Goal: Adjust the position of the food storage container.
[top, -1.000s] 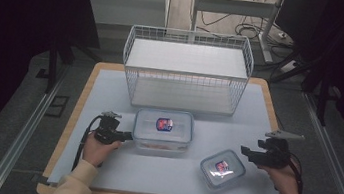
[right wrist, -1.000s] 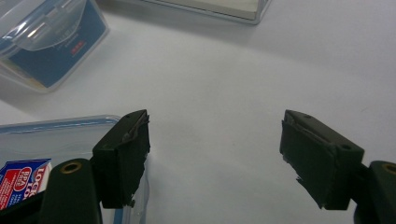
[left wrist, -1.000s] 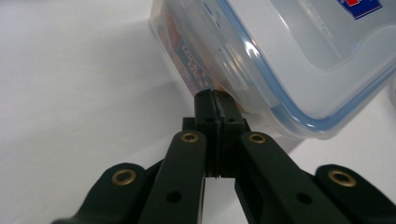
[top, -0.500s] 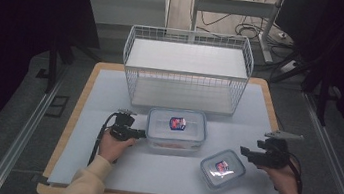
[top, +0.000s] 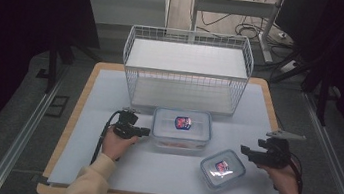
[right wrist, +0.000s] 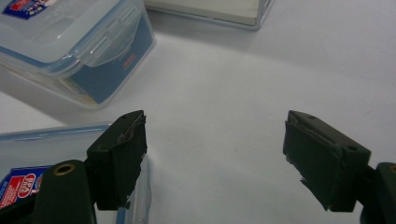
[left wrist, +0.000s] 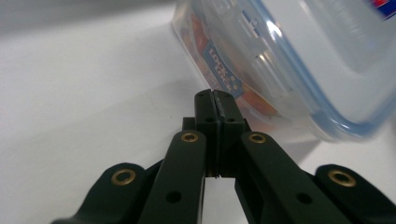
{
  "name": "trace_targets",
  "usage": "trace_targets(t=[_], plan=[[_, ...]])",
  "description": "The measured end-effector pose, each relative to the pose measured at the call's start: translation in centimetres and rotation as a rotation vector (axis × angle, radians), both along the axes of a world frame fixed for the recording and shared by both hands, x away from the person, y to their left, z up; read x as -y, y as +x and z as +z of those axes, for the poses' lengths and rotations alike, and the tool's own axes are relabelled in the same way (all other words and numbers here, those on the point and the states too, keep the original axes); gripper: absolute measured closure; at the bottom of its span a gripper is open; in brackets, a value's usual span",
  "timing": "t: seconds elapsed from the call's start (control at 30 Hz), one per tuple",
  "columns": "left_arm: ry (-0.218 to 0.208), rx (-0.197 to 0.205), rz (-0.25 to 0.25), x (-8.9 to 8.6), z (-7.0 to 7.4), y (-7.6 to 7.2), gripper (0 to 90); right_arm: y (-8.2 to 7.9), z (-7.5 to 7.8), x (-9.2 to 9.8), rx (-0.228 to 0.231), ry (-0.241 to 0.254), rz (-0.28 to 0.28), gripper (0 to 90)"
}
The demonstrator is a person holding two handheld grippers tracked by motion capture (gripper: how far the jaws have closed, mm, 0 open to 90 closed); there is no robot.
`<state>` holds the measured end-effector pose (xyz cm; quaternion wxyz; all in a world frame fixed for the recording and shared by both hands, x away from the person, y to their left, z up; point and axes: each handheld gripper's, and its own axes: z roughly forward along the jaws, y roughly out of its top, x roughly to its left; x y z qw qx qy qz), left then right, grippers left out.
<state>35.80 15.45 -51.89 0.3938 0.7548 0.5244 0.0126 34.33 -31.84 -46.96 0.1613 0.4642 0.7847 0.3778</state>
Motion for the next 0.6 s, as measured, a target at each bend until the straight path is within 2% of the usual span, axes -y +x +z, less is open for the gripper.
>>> trace_targets(t=[0.17,0.3,0.43,0.47,0.53,0.6], plan=[[-0.003,0.043,0.000,-1.0,1.1,-1.6,90.0,0.0,0.3,-0.1,-0.020,0.051,0.013,20.2],[0.018,0.070,-0.015,-1.5,1.9,-2.5,88.3,-0.1,0.7,-0.5,-0.015,0.063,0.030,20.6],[-0.001,0.076,-0.020,-2.1,2.3,-2.9,84.3,-0.2,1.0,-0.5,-0.025,0.116,0.063,20.8],[0.002,0.080,-0.014,-2.2,2.5,-3.0,80.0,-0.1,1.0,-0.6,-0.028,0.117,0.067,20.8],[0.026,0.088,0.035,-2.1,2.7,-3.1,59.7,-0.1,0.9,-0.7,-0.033,0.111,0.076,20.9],[0.042,0.082,0.058,-2.0,3.0,-3.1,42.2,-0.1,0.9,-0.8,-0.041,0.125,0.089,20.9]])
